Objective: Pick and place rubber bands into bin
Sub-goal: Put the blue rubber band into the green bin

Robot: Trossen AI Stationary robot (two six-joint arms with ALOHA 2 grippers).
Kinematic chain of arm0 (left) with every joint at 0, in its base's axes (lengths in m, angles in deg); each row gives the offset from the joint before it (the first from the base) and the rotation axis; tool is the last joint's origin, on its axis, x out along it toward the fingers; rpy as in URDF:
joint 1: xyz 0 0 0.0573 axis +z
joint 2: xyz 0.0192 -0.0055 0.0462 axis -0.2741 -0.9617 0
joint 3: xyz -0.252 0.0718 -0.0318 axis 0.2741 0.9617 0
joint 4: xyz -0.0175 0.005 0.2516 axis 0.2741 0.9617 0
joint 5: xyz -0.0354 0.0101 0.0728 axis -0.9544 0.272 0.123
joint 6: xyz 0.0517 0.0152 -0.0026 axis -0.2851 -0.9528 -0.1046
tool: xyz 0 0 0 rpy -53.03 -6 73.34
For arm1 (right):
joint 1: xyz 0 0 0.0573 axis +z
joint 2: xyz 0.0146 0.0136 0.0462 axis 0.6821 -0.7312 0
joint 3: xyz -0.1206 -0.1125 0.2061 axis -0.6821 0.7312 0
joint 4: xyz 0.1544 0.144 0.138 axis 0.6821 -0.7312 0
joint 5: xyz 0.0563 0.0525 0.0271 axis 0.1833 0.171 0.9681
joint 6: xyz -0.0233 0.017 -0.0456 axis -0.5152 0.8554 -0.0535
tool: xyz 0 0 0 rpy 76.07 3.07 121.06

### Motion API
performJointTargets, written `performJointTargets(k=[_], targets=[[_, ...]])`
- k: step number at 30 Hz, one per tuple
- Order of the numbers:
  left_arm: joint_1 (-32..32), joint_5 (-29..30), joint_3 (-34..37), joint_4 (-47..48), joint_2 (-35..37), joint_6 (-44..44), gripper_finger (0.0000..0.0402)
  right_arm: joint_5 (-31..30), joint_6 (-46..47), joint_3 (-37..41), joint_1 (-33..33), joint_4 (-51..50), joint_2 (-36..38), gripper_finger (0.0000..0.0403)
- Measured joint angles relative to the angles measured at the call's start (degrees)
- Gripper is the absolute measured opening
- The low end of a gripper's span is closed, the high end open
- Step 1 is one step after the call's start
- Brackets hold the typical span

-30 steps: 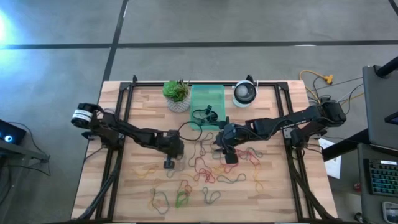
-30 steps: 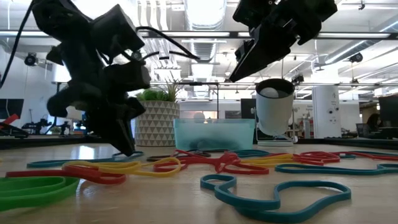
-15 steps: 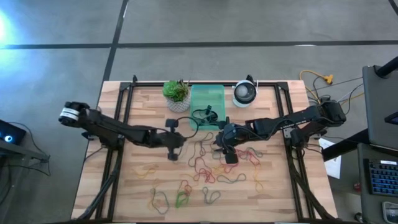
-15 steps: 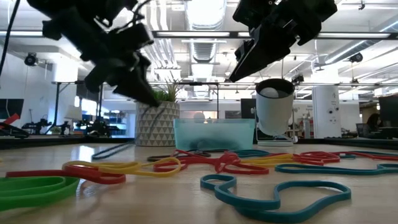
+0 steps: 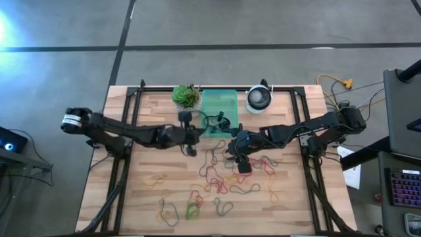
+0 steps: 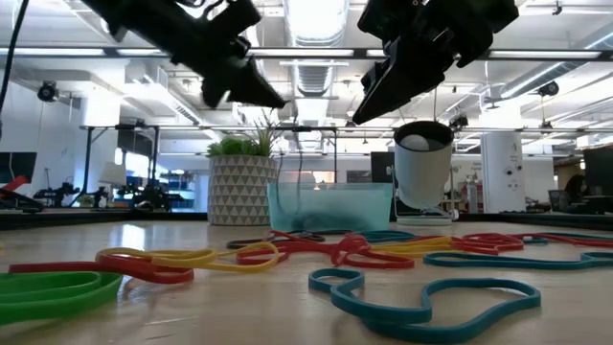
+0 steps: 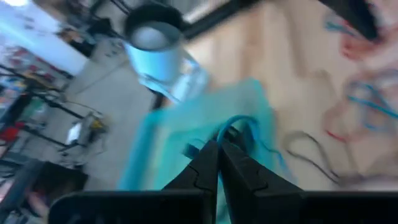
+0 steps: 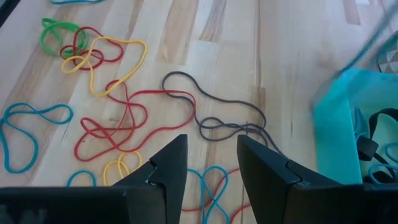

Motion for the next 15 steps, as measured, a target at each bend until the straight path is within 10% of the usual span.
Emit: performJointTargets(k=[15], targets=[[12.75,-7.57,-0.04,-13.89,-0.51,-0.92,0.0,0.0,0.59,0.02,0.02,0.13,0.0,0.0126]])
